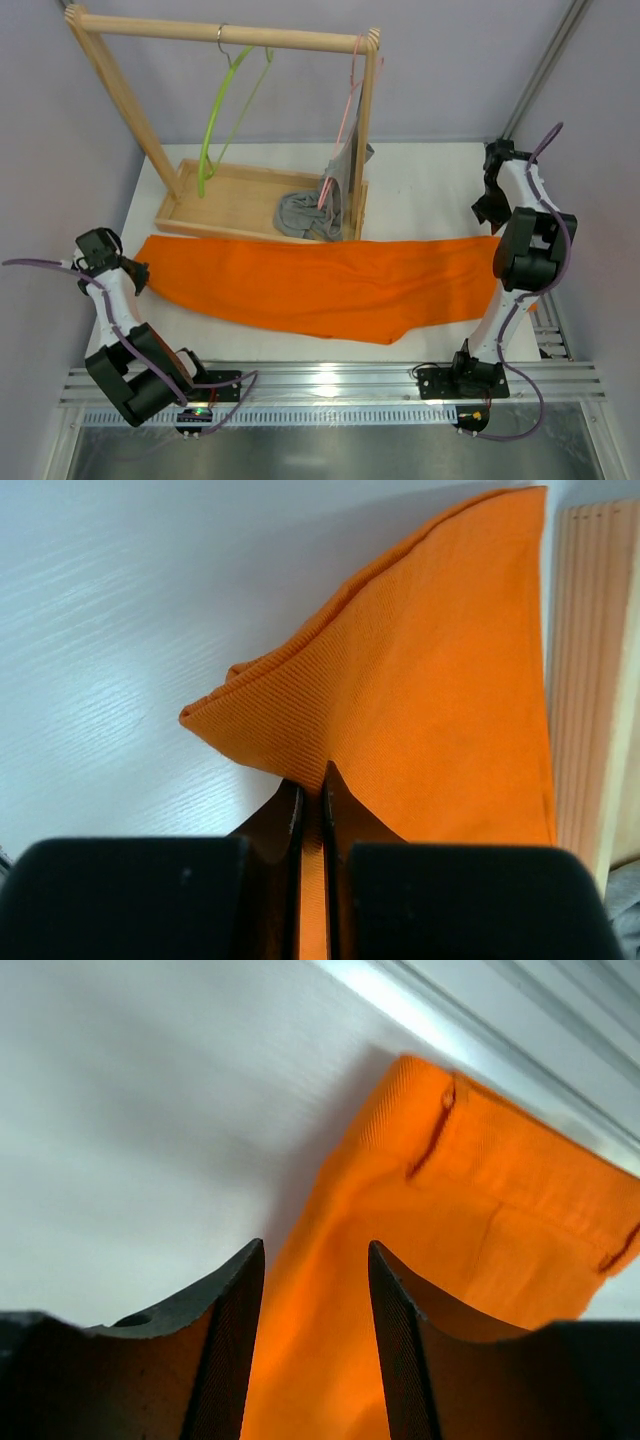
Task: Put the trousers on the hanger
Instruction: Fold the trousers
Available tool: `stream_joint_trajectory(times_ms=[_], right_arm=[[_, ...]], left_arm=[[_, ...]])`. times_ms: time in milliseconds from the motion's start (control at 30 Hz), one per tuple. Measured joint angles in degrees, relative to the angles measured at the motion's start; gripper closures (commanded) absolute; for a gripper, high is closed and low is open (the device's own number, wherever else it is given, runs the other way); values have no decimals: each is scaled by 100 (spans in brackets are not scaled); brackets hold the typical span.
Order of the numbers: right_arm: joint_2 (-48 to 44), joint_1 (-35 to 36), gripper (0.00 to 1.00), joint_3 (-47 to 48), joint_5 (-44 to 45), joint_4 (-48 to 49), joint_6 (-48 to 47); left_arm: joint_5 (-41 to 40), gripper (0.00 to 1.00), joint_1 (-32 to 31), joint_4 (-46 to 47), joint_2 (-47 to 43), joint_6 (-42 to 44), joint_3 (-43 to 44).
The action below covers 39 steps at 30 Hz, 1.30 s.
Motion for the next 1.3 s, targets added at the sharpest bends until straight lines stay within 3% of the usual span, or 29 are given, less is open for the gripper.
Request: stream_joint_trajectory(times_ms=[167, 333, 400, 533, 767, 1000, 1300], right_arm=[[-1495, 284, 53, -1462, -680, 417, -420], [-2785, 1095, 55, -3088, -1261, 669, -765], [-3174, 1416, 62, -3530, -1416, 693, -879], [-3786, 1932, 74, -3960, -1912, 739, -1287], [-3991, 2970, 75, -4312, -2514, 839, -1554], [-4398, 4192, 75, -5510, -2583, 1113, -839], [-5104, 4892, 75, -6548, -2273, 1419, 293]], left_arm=[[39, 100, -116, -2, -133, 22, 35], [22, 100, -356, -66, -214, 98, 42], [-20, 100, -459, -127, -337, 131, 61], [-20, 100, -551, -267, -708, 144, 92], [-85, 100, -590, -621, -1270, 195, 116], [-597, 100, -597, -1064, -1416, 564, 286], [-688, 100, -605, -1370, -1193, 625, 992]])
